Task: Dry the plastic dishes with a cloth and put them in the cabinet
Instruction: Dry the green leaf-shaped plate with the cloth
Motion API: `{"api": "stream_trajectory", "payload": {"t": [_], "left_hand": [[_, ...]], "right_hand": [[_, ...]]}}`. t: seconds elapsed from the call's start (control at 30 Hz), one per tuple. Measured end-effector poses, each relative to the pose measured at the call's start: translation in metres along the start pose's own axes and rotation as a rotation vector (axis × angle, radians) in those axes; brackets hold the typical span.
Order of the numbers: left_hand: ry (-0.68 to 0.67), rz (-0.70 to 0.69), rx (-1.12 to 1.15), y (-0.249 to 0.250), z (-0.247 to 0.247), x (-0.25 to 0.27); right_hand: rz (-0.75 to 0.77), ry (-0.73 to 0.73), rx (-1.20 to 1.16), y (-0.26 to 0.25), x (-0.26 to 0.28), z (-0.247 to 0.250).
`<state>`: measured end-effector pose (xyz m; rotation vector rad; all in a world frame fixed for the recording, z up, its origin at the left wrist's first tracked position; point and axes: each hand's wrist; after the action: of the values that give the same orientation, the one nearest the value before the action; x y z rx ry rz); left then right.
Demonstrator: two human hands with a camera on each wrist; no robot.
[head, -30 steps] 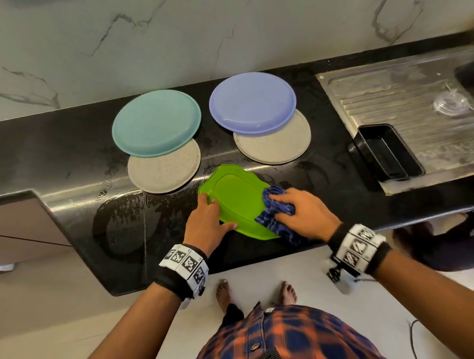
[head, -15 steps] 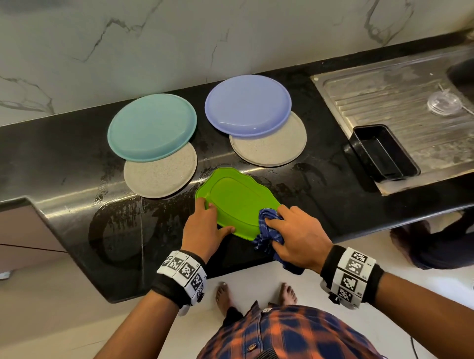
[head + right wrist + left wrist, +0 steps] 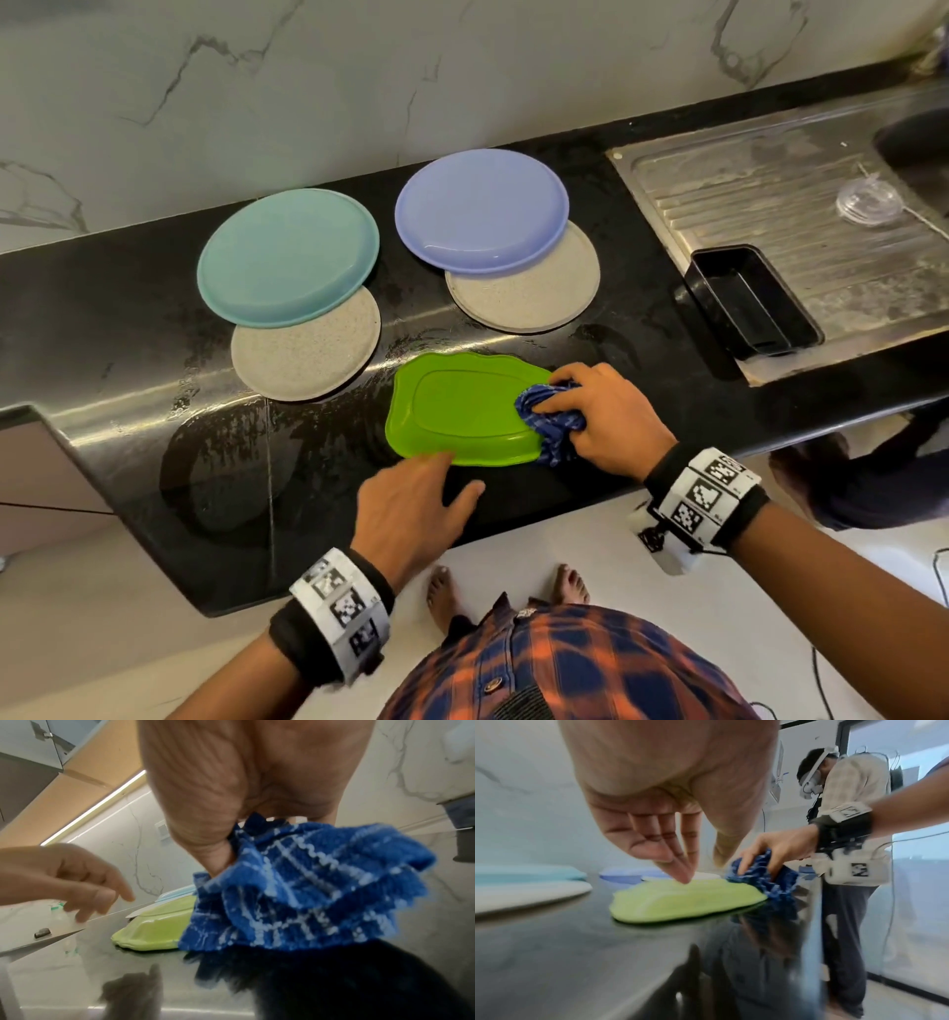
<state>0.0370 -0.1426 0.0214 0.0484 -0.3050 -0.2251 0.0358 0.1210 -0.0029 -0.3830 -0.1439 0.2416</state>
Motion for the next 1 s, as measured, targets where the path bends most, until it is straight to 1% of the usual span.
{"api": "stream_trajectory", "payload": {"t": [0.07,0.13,0.2,0.33,0.37,0.43,0.47,0.53,0.6,0.67,0.77,0.87,0.93,1.0], "left_hand": [[0.104,-0.056,0.122,-0.015,0.008,-0.021],[0.146,-0.163,0.191,-0.030,0.016,-0.048],[0.101,-0.272,0.190,-0.040,0.023,-0.072],[-0.034,-0.467,-0.017,-0.035,0.024,-0.106],[-0.081,-0.507,-0.078,-0.031,0.022,-0.112],[-0.188,-0.534,-0.199,-0.025,0.016,-0.118],[-0.214,-0.532,-0.245,-0.024,0.011,-0.118],[-0.192,-0.491,-0.276,-0.025,0.003,-0.113],[-0.145,-0.404,-0.297,-0.026,-0.002,-0.101],[-0.104,-0.313,-0.316,-0.026,-0.005,-0.085],[-0.062,-0.227,-0.298,-0.021,-0.008,-0.063],[-0.049,-0.165,-0.278,-0.020,-0.008,-0.053],[-0.060,-0.160,-0.264,-0.021,-0.005,-0.053],[-0.085,-0.153,-0.244,-0.023,-0.002,-0.056]], "right_hand": [[-0.002,-0.011,-0.030,0.003,-0.003,0.000],[0.033,-0.014,-0.069,0.006,-0.003,0.000],[0.112,-0.040,-0.096,0.010,-0.005,0.003],[0.205,-0.110,-0.105,0.019,-0.013,0.015],[0.213,-0.118,-0.101,0.020,-0.016,0.017],[0.230,-0.130,-0.087,0.021,-0.022,0.018],[0.230,-0.123,-0.077,0.021,-0.025,0.019],[0.206,-0.087,-0.067,0.021,-0.033,0.019],[0.137,-0.057,-0.053,0.017,-0.042,0.021],[0.054,-0.072,-0.029,0.010,-0.052,0.021],[-0.039,-0.068,-0.075,-0.004,-0.060,0.017],[-0.147,0.008,-0.123,-0.015,-0.052,0.004],[-0.208,0.078,-0.141,-0.020,-0.041,-0.007],[-0.215,0.107,-0.131,-0.028,-0.027,-0.019]]}}
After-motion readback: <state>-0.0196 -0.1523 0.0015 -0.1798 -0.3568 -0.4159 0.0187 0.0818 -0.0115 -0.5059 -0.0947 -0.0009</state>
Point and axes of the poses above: each hand's wrist, its own x-axis away from the middle knuckle, its own z-axis out of the back of the hand, y = z × x, and after that the axes turned 10 degrees about z, right-handed
